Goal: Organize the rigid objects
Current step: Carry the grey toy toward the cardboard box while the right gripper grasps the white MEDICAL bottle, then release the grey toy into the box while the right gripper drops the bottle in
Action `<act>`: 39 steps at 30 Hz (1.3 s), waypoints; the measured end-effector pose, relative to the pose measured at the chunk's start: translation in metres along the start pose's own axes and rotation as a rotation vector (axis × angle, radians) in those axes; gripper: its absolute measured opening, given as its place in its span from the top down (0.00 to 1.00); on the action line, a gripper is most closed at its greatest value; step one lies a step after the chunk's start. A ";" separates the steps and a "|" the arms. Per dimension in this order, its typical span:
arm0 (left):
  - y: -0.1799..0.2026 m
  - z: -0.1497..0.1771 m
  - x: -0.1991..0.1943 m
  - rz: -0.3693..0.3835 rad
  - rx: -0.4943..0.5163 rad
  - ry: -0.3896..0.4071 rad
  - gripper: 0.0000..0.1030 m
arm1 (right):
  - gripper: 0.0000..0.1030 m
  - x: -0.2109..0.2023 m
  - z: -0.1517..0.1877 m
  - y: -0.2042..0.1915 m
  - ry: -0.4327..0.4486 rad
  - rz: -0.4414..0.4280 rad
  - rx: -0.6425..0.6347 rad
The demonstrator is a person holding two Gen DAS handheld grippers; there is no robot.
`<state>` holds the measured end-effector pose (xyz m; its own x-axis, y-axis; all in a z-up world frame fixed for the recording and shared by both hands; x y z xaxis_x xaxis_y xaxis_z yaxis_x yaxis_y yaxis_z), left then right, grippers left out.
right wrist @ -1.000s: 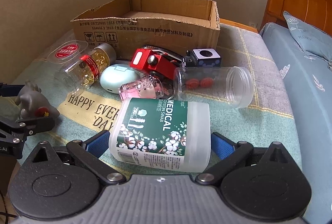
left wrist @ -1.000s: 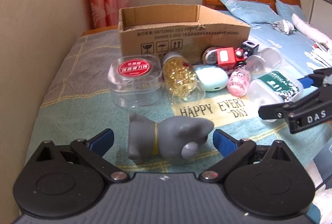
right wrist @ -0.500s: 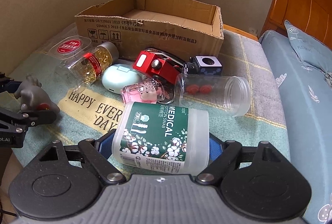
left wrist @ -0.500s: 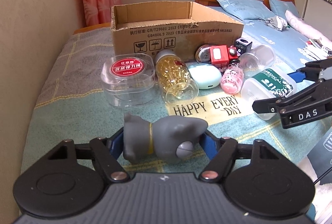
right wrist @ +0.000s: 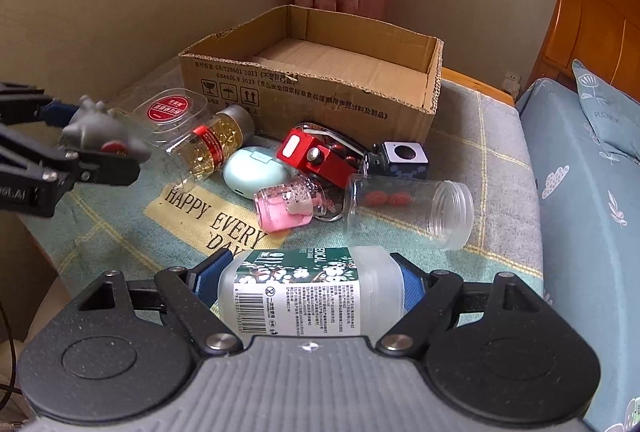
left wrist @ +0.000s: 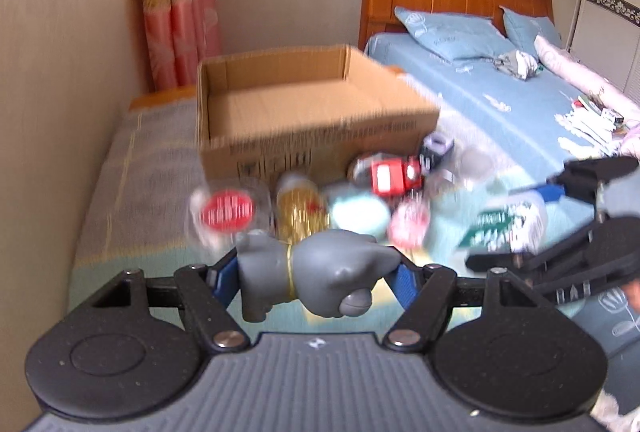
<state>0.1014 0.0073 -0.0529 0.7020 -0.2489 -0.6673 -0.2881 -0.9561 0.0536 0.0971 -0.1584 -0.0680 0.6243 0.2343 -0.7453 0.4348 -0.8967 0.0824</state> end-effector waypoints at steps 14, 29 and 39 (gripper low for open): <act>-0.024 -0.109 0.059 -0.061 0.023 -0.010 0.30 | 0.16 -0.017 -0.065 0.020 0.083 -0.021 -0.049; -0.045 -0.117 0.066 -0.126 -0.060 0.036 0.04 | 0.16 -0.004 -0.113 0.045 0.117 0.007 -0.013; -0.047 -0.072 0.048 -0.195 -0.053 -0.024 0.04 | 0.16 0.027 -0.147 0.056 0.087 0.021 -0.033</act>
Point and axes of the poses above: each gripper's, at about its wrist camera, not at the fingertips, and x roughly the way its jaws point, y to its right, z to its underside, the point moved 7 cm from there along x, roughly the way its jaws point, and after that the axes turned 2 degrees about -x, right-handed, at the moved point
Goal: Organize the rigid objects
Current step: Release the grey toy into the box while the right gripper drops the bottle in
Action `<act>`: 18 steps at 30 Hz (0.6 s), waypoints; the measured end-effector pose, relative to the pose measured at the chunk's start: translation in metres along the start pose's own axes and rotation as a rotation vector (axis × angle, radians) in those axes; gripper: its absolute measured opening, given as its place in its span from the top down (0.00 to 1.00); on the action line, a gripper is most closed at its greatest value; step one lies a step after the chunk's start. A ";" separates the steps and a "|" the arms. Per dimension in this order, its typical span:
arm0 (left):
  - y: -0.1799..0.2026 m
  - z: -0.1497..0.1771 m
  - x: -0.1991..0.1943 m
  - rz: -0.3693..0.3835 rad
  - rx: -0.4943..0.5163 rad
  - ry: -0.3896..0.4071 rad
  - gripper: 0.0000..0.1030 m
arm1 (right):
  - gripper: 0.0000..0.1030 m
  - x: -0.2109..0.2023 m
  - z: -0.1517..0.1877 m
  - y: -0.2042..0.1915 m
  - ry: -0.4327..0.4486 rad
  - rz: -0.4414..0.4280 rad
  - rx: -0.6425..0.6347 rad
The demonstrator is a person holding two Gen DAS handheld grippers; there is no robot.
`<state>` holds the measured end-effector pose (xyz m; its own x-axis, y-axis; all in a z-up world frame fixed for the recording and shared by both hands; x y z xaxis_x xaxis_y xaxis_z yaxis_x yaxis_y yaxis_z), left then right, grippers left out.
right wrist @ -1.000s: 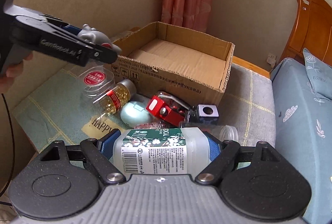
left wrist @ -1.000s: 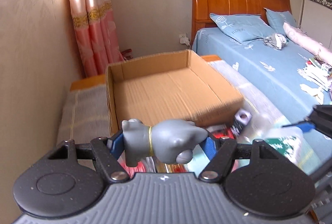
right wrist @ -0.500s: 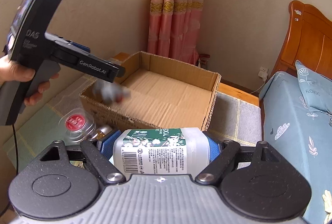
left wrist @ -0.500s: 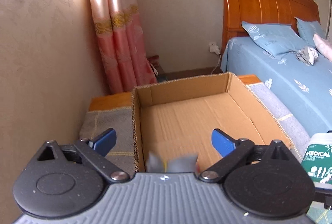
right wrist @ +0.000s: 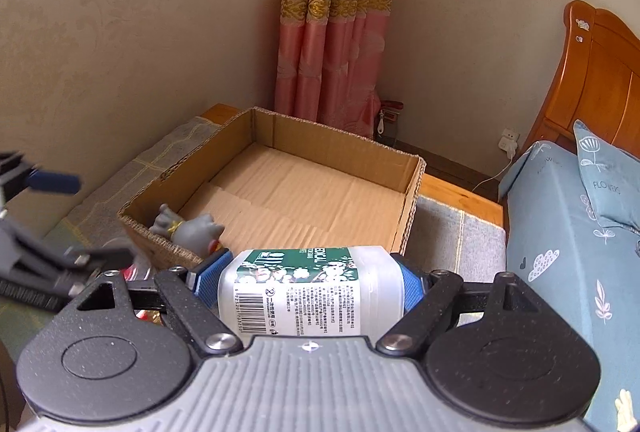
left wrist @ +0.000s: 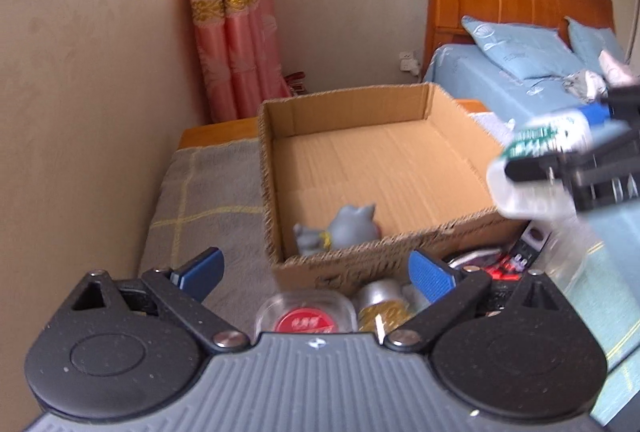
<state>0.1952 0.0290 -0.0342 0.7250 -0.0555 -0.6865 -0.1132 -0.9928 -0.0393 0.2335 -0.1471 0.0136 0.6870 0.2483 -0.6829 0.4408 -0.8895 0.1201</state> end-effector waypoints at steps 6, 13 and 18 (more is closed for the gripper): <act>-0.011 0.018 -0.007 -0.069 -0.025 -0.012 0.04 | 0.16 0.030 -0.027 0.014 -0.014 -0.003 0.028; -0.010 0.031 -0.005 -0.066 -0.049 -0.025 0.04 | 0.16 0.062 -0.051 0.025 0.009 0.013 0.075; -0.011 0.034 -0.002 -0.077 -0.039 -0.037 0.04 | 0.00 0.058 -0.051 0.033 0.053 0.004 0.122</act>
Point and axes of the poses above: each gripper's, at about its wrist camera, not at the fingertips, and x roughly the way its jaws point, y to its right, z to its underside, the point moved 7 cm from there along x, roughly the way its jaws point, and after that the axes turned 2 degrees about -x, right-handed, at the moved point
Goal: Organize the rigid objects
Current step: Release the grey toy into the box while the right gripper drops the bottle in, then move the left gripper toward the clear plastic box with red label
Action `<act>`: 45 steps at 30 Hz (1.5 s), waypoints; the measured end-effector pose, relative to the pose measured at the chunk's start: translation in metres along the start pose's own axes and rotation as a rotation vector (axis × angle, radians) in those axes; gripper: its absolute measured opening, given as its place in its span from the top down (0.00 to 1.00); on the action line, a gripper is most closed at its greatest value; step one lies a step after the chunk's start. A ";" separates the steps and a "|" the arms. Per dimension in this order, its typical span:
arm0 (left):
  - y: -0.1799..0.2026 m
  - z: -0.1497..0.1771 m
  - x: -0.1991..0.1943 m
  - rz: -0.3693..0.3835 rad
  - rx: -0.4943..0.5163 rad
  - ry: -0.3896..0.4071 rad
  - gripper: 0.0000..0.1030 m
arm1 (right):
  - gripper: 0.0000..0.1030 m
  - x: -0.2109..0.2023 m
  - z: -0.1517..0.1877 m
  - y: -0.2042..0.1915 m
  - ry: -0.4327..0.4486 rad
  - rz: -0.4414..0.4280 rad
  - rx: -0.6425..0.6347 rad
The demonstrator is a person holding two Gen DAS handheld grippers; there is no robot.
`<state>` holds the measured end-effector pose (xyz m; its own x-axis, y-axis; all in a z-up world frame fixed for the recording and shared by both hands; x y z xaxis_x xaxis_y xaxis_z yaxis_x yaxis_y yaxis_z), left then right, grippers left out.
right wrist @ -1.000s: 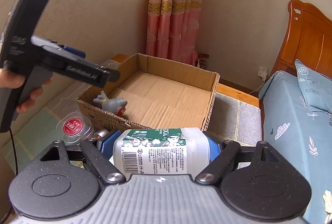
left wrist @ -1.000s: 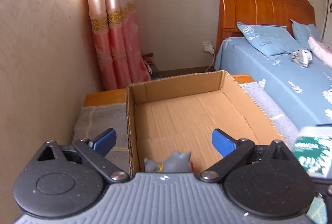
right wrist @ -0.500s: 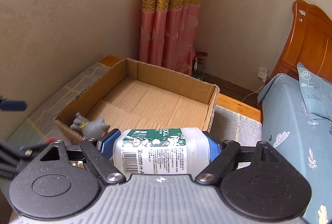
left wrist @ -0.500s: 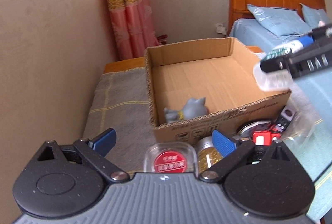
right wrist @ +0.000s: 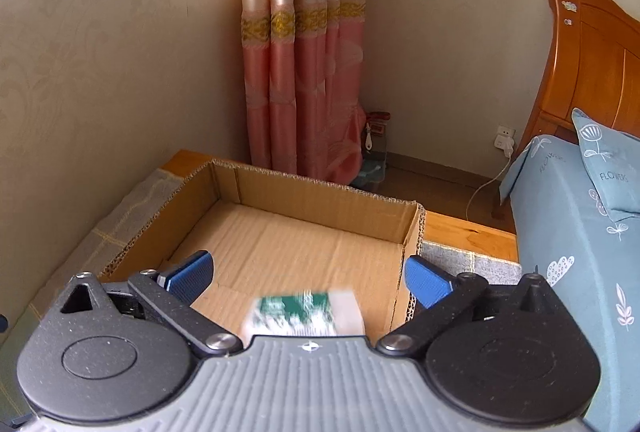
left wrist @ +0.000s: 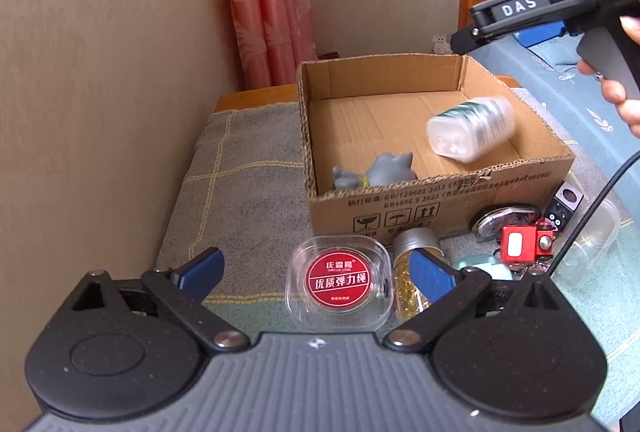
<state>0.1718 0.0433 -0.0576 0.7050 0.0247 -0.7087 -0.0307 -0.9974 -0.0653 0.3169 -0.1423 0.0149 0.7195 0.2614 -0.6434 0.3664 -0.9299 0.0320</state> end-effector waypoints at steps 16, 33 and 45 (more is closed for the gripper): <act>0.004 0.013 -0.001 0.021 0.002 -0.003 0.04 | 0.00 -0.049 0.058 -0.008 -0.026 -0.018 -0.011; 0.000 0.033 0.030 0.019 -0.010 -0.011 0.04 | 0.00 -0.098 0.186 -0.029 0.030 0.059 0.101; -0.008 0.029 0.052 0.065 -0.047 -0.001 0.00 | 0.00 -0.107 0.204 -0.030 0.044 0.092 -0.003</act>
Point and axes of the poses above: each gripper's, at about its wrist camera, not at the fingertips, and x roughly the way its jaws point, y to its right, z to its underside, the point moved 7 cm from there along x, roughly the way its jaws point, and after that the axes turned 2 degrees about -x, right-handed, at the moved point
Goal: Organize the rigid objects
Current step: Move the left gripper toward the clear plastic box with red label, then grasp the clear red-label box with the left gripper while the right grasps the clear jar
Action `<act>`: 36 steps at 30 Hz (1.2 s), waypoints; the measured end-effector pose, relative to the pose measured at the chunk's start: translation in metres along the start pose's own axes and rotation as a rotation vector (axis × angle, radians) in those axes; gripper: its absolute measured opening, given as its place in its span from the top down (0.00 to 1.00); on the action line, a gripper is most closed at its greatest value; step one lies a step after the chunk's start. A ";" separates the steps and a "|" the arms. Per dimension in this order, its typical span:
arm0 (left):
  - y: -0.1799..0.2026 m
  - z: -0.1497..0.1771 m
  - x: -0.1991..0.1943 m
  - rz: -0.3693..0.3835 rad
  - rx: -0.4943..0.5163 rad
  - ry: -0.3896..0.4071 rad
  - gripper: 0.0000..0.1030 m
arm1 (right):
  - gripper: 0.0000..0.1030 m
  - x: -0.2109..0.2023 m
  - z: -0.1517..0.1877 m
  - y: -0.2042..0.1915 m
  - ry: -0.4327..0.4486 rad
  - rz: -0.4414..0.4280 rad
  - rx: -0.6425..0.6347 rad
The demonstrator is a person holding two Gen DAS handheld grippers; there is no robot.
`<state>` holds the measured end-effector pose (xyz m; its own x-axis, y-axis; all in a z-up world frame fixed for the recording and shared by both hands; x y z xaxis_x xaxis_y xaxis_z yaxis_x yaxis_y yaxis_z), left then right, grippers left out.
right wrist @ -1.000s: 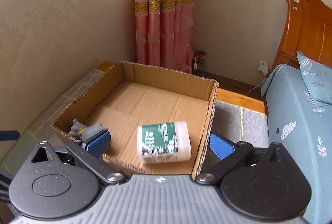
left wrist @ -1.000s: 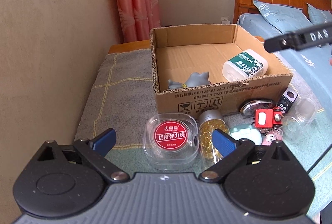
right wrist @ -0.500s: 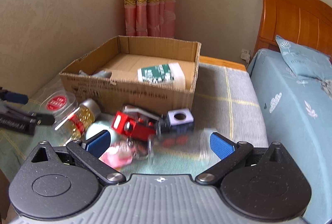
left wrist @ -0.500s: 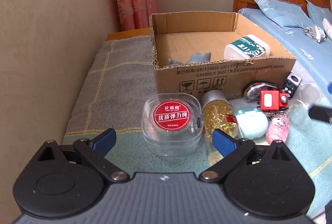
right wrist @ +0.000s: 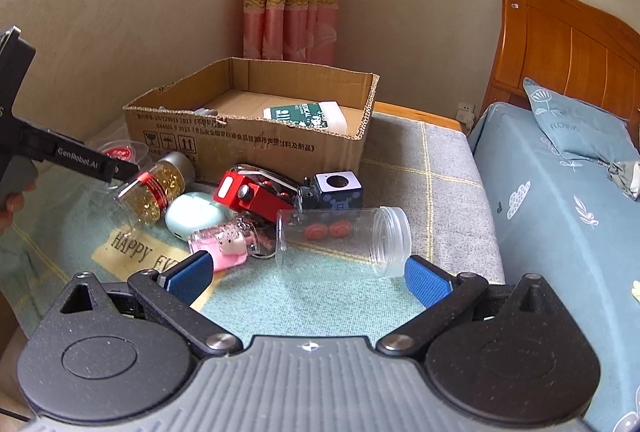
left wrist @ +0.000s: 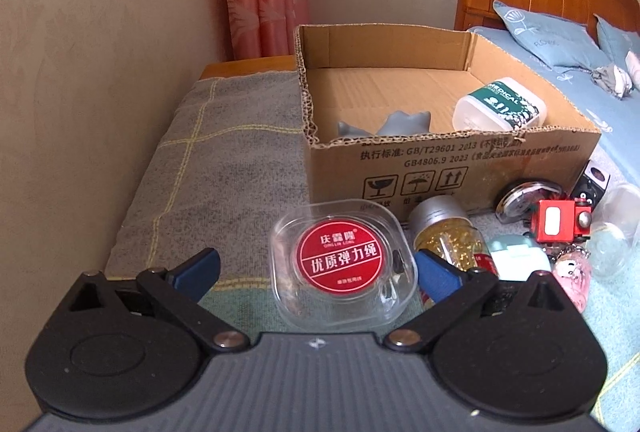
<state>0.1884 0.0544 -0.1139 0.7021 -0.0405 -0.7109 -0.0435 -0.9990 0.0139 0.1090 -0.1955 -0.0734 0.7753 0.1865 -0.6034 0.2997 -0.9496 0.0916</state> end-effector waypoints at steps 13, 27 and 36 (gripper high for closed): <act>-0.013 0.013 0.008 -0.031 -0.006 -0.052 0.01 | 0.00 0.040 -0.010 0.028 -0.040 -0.071 0.035; -0.007 0.001 0.015 -0.019 0.011 -0.022 0.04 | 0.00 0.061 -0.009 0.020 -0.094 -0.040 0.051; -0.006 0.004 0.011 0.014 0.000 -0.043 0.25 | 0.09 0.057 -0.006 0.015 -0.121 0.005 -0.004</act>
<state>0.1933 0.0599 -0.1242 0.6706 -0.0535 -0.7399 -0.0534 -0.9983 0.0238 0.1605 -0.1981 -0.1018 0.7041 0.1493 -0.6943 0.2980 -0.9495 0.0981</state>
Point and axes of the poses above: each gripper's, at about its wrist camera, not at the fingertips, and x roughly the way its jaws point, y to its right, z to its underside, the point moved 7 cm from there along x, roughly the way its jaws point, and after that the axes turned 2 degrees about -x, right-handed, at the moved point
